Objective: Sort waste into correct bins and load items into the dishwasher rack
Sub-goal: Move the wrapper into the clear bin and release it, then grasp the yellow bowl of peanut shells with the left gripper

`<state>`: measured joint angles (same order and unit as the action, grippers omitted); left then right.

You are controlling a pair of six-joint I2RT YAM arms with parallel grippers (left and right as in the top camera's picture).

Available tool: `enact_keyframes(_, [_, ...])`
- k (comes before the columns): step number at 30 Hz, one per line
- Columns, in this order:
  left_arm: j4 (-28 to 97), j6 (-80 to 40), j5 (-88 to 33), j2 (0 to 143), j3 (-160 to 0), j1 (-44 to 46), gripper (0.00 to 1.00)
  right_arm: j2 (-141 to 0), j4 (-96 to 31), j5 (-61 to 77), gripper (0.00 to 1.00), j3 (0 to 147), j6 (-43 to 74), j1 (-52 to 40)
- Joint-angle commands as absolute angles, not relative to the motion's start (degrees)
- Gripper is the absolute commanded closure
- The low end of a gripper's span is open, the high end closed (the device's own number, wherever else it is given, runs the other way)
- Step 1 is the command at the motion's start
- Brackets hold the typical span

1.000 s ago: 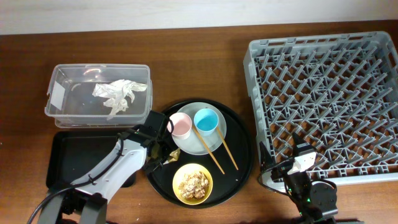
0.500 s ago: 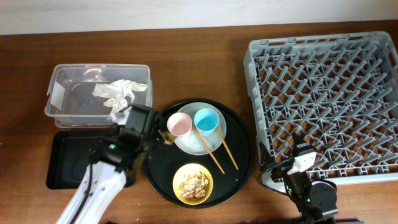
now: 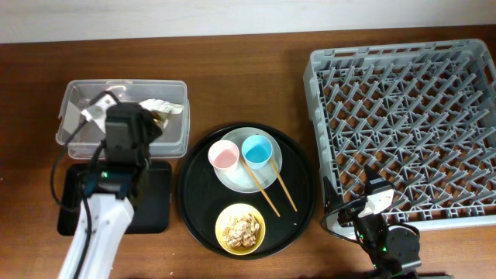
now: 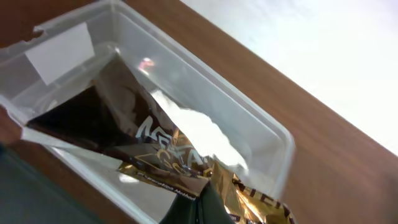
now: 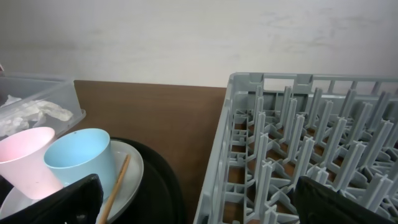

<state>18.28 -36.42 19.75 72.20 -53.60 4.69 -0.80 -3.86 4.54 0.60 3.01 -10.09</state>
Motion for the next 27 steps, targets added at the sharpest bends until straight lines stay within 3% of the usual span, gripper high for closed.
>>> enact_keyframes(1, [13.4,-35.0,18.5,80.4,-54.2,1.7,0.88,-0.4,-4.1,4.9,0.01,0.3,3.5,-9.7])
enact_keyframes(2, [11.9,-35.0,18.4,82.0,-54.2,1.1,0.73,-0.4,-4.1,4.9,0.01,0.3,3.5,-9.7])
enact_keyframes(3, [10.3,-35.0,18.4,83.7,-54.2,0.4,0.5,-0.4,-4.1,4.9,0.01,0.3,3.5,-9.7])
enact_keyframes(6, [7.6,-31.7,18.4,85.2,-54.2,-0.6,0.21,-0.4,-4.1,4.9,0.01,0.3,3.5,-9.7])
enact_keyframes(7, [6.8,-30.2,18.4,85.1,-54.2,-0.7,0.19,-0.4,-4.1,4.9,0.01,0.3,3.5,-9.7])
enact_keyframes(10, [9.3,-27.5,16.0,83.5,-55.4,-0.5,0.21,-0.4,-4.1,4.9,0.01,0.3,3.5,-9.7])
enact_keyframes(13, [20.4,-27.4,-1.7,78.2,-57.1,1.0,0.37,-0.4,-4.1,4.9,0.01,0.3,3.5,-9.7])
enact_keyframes(17, [30.4,-27.3,-18.7,73.3,-57.1,6.8,0.42,-0.4,-4.1,4.9,0.01,0.3,3.5,-9.7])
enact_keyframes(24, [43.1,-26.5,-19.2,73.3,-57.1,26.6,0.42,-0.4,-4.1,4.9,0.01,0.3,3.5,-9.7])
enact_keyframes(27, [45.1,-26.5,-17.5,73.8,-57.1,36.0,0.53,-0.4,-4.1,4.9,0.01,0.3,3.5,-9.7])
